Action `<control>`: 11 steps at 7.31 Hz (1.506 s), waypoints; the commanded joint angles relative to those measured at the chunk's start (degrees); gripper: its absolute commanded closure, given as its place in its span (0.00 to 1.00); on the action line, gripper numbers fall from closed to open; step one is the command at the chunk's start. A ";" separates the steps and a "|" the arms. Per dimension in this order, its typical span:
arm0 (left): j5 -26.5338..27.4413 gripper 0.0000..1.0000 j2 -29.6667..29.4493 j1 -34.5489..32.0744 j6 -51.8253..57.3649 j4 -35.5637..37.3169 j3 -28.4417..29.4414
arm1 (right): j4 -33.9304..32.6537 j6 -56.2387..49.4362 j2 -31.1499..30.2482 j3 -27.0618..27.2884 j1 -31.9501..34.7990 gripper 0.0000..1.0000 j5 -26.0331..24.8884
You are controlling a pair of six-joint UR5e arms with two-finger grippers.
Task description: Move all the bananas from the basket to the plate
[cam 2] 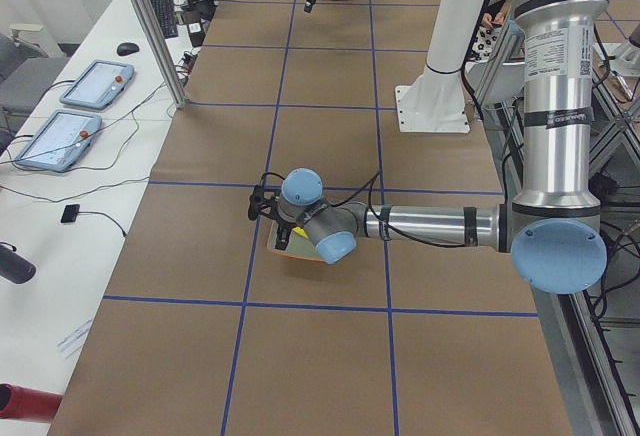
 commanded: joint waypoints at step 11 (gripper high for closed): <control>0.22 0.00 -1.19 -3.33 15.27 11.21 -0.09 | -40.38 -84.63 -6.40 -12.89 40.38 0.00 8.99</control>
